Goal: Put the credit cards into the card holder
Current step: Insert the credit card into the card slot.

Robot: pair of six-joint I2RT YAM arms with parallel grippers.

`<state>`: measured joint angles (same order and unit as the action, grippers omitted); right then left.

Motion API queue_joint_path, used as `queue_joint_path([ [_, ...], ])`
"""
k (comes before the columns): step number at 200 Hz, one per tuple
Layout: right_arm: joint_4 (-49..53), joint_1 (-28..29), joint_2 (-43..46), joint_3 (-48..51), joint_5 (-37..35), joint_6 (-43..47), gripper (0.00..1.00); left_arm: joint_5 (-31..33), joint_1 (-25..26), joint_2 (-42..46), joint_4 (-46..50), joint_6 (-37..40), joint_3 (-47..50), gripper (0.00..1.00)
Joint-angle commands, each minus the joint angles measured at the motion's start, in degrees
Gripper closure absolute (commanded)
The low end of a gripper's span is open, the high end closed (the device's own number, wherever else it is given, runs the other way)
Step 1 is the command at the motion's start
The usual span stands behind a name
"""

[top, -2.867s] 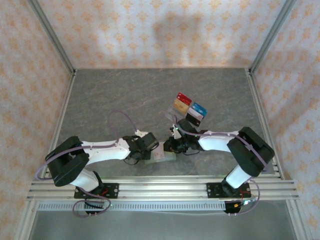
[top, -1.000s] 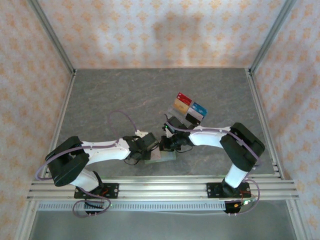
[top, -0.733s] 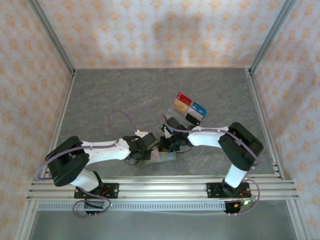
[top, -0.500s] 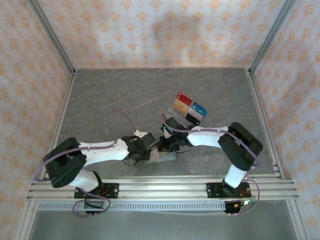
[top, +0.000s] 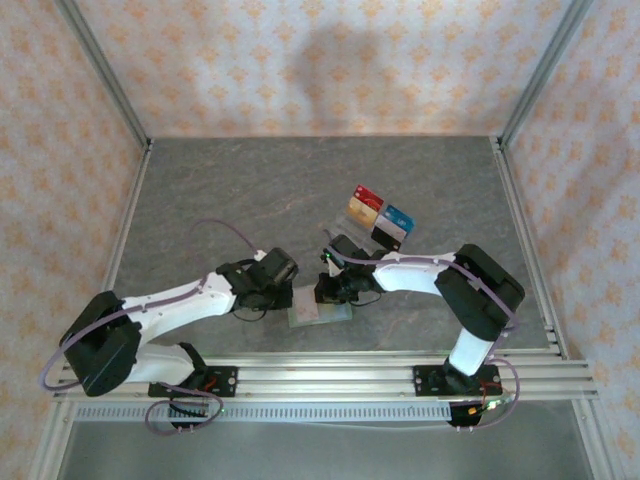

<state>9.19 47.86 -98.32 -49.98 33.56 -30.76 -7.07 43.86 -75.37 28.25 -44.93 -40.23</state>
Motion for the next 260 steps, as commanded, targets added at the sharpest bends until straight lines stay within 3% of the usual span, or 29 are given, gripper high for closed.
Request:
queue_joint_path([
  [1, 3.8, 0.4, -1.1, -1.1, -2.6, 0.8, 0.89, -1.8, -0.5, -3.0, -2.2, 1.0, -0.5, 0.97],
  [73, 5.2, 0.4, -1.4, -2.6, -2.5, 1.3, 0.86, -1.0, -0.6, -9.2, -6.2, 1.2, 1.4, 0.99],
  [166, 5.2, 2.5, -4.0, -5.7, -2.9, 1.3, 0.79, -0.9, -0.3, -9.7, -7.8, 0.4, 3.6, 0.99],
  [260, 20.8, 0.9, 4.9, -9.3, -15.0, 7.4, 0.73, 0.6, -0.3, -9.4, -7.3, 0.0, 5.1, 0.99],
])
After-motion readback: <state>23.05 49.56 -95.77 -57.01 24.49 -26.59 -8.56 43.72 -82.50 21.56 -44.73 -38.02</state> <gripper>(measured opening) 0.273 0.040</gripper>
